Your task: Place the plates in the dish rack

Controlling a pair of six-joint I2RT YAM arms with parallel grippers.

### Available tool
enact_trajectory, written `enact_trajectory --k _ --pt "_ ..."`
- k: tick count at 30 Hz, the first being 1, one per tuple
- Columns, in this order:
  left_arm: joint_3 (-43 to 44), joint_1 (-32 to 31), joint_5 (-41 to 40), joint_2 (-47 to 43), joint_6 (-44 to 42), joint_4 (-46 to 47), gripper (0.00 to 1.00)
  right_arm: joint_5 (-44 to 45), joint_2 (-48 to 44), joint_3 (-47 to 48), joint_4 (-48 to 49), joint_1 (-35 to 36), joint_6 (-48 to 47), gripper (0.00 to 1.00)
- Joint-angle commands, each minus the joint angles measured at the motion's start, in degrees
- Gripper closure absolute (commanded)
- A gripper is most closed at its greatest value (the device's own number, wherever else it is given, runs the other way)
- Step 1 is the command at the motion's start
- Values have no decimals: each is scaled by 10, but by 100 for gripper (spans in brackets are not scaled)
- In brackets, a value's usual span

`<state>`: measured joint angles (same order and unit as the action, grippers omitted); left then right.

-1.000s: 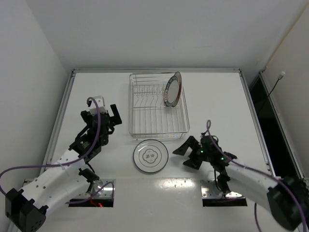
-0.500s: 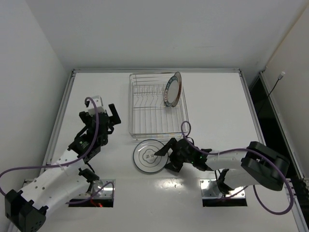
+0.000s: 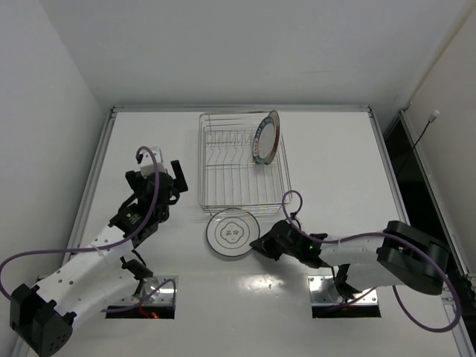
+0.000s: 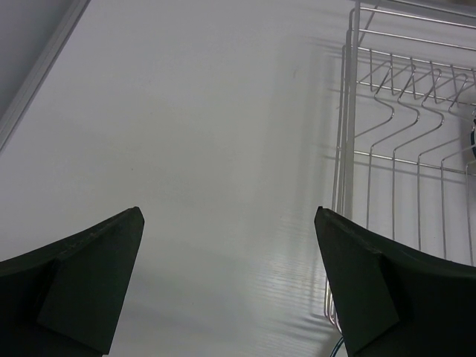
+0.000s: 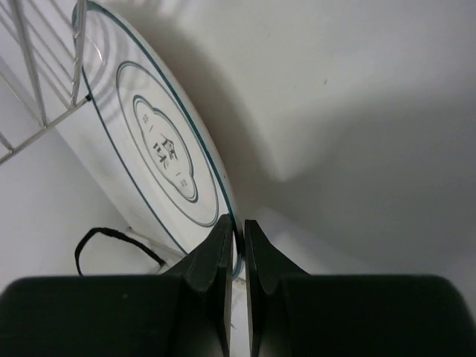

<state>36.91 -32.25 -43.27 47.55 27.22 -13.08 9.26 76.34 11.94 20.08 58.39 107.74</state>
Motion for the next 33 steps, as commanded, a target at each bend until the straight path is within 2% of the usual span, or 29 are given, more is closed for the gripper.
enact_trajectory --k 1,7,12,15,17,18,19,20,21,23,24,25,26,28,29,30,32,33 --pt "23 4 4 2 -1 11 0 38 -44 40 -151 29 -13 100" --pt "34 4 -23 15 -1 -6 0 27 -127 108 -287 100 -31 100" --pt "34 4 -2 10 -1 -6 0 106 -201 181 -389 138 -118 100" --pt "34 4 -15 10 -1 -6 0 180 -214 263 -503 189 -143 100" --pt "34 4 -15 15 -1 -12 0 249 -214 346 -587 213 -202 100" --pt "34 4 -15 15 -1 -12 0 270 -214 419 -621 213 -224 100" --pt "40 4 -15 15 -1 -12 0 324 -199 461 -664 213 -236 100" --pt "40 4 -15 9 -1 -12 0 353 -163 503 -759 218 -245 100" --pt "40 4 -15 9 -1 -12 0 419 -142 587 -806 219 -259 100" --pt "40 4 -22 4 -1 -18 0 480 -103 661 -899 200 -280 100" --pt "40 4 -22 -3 -1 -24 0 546 -70 718 -907 188 -333 100" --pt "40 4 -22 -9 5 -24 0 571 -54 744 -901 170 -384 100" --pt "40 4 -6 -15 5 -24 0 606 -25 788 -855 117 -501 100" --pt "34 4 -1 -15 5 -24 0 618 -5 812 -786 57 -604 100" --pt "34 4 -1 -15 5 -24 0 613 -5 812 -666 25 -667 100" --pt "34 4 -1 -15 5 -24 0 573 0 800 -607 -36 -771 100" --pt "34 4 5 -3 5 -24 0 496 7 777 -492 -117 -819 100" --pt "34 4 5 3 5 -24 0 472 16 777 -477 -142 -838 100"
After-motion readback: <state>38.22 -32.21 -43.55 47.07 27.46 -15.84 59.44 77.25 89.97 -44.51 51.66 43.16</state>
